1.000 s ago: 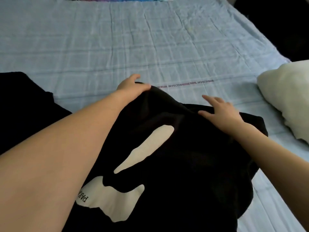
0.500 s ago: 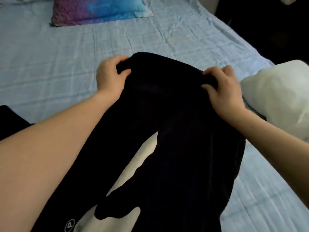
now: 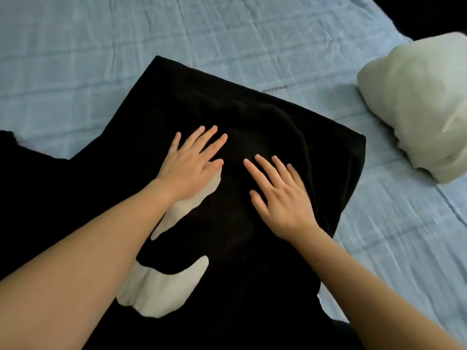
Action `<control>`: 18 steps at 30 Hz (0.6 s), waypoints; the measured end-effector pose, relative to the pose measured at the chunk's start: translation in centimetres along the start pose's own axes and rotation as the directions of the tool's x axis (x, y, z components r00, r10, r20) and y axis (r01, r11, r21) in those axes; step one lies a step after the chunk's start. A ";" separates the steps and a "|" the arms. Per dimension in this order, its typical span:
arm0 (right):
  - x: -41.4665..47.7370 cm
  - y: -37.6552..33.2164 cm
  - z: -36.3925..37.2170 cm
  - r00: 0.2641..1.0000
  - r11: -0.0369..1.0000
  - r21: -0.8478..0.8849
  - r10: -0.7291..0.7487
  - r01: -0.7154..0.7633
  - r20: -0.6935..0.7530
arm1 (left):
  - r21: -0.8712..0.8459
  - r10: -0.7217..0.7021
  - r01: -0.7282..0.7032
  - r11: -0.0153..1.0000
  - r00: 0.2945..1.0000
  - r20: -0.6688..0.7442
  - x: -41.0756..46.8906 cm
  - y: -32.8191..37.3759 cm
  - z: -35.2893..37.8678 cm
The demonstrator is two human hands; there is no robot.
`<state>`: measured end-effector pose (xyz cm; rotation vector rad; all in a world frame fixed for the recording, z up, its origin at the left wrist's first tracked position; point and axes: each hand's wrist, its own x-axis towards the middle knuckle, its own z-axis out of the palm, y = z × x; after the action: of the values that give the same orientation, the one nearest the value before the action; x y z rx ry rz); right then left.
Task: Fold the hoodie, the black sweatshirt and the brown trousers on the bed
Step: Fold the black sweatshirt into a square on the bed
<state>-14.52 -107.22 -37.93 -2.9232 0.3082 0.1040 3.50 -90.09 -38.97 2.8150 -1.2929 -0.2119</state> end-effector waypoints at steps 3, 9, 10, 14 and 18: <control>-1.2 -1.8 -2.0 0.997 0.998 -0.017 0.061 -0.060 0.056 | 0.039 -0.099 0.098 0.994 0.995 0.033 -1.8 2.7 -2.9; -14.4 -10.7 -1.0 0.999 0.969 0.247 0.015 -0.023 0.031 | -0.104 -0.201 0.195 0.975 0.978 -0.055 -20.1 9.7 -1.3; -16.1 -10.8 0.0 0.998 0.980 0.197 -0.027 0.015 0.060 | -0.099 -0.235 0.232 0.968 0.972 -0.011 -22.4 9.6 -0.1; -17.1 -9.0 3.2 0.989 0.994 0.038 -0.103 0.100 0.108 | -0.095 -0.256 0.262 0.961 0.964 0.066 -24.9 8.6 3.1; -17.2 -9.6 3.2 0.994 0.997 0.004 -0.072 0.072 0.077 | -0.191 -0.259 0.270 0.944 0.962 0.083 -24.5 8.8 1.9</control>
<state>-29.46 -93.89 -37.71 -2.9160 0.1908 0.2058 -19.18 -77.24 -37.36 2.8132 -0.8403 -0.4085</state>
